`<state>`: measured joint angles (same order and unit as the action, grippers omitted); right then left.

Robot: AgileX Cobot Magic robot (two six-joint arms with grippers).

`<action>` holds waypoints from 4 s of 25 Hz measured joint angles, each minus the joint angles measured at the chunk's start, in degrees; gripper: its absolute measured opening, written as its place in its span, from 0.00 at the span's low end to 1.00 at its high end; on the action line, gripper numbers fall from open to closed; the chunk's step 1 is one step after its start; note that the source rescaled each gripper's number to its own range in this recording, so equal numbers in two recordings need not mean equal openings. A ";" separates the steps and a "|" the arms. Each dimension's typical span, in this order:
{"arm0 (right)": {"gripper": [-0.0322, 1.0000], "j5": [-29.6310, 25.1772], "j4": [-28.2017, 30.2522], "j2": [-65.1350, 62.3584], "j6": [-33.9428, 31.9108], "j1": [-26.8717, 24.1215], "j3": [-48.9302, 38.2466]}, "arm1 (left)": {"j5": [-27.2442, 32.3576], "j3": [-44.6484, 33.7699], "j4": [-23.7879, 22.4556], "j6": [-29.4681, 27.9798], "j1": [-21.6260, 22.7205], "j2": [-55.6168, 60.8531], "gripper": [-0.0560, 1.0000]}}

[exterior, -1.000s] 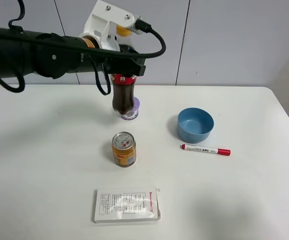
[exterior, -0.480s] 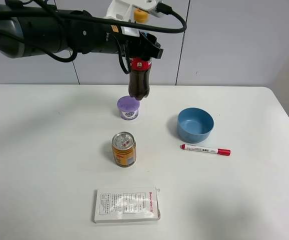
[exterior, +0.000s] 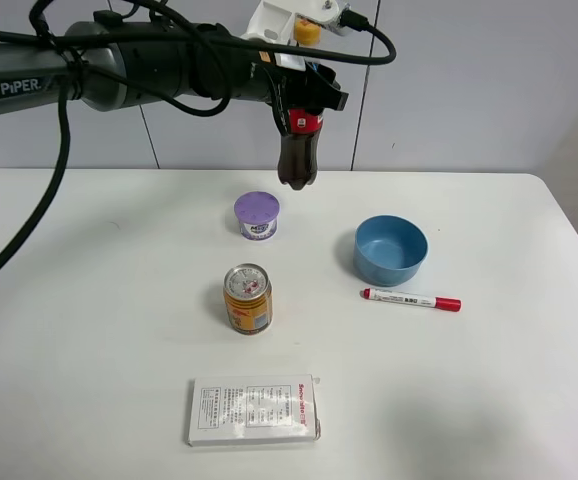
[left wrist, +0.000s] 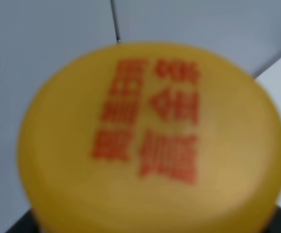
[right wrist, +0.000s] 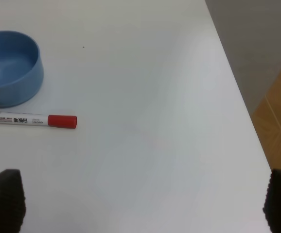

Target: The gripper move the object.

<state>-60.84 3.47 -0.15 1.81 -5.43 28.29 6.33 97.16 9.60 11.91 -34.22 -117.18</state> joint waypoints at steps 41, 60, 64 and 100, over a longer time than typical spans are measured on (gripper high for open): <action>1.00 0.00 0.00 0.00 0.00 0.00 0.00 | -4.30 3.47 5.34 0.64 3.02 -11.20 0.05; 1.00 0.00 0.00 0.00 0.00 0.00 0.00 | -6.33 3.47 7.23 1.09 2.76 -13.00 0.05; 1.00 0.00 0.00 0.00 0.00 0.00 0.00 | -6.33 3.47 7.23 1.09 2.76 -13.05 0.05; 1.00 0.00 0.00 0.00 0.00 0.00 0.00 | -16.70 4.14 8.74 -2.83 2.33 -12.45 0.98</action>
<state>-60.84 3.47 -0.15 1.81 -5.43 28.29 -10.37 101.30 18.35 9.08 -31.89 -129.64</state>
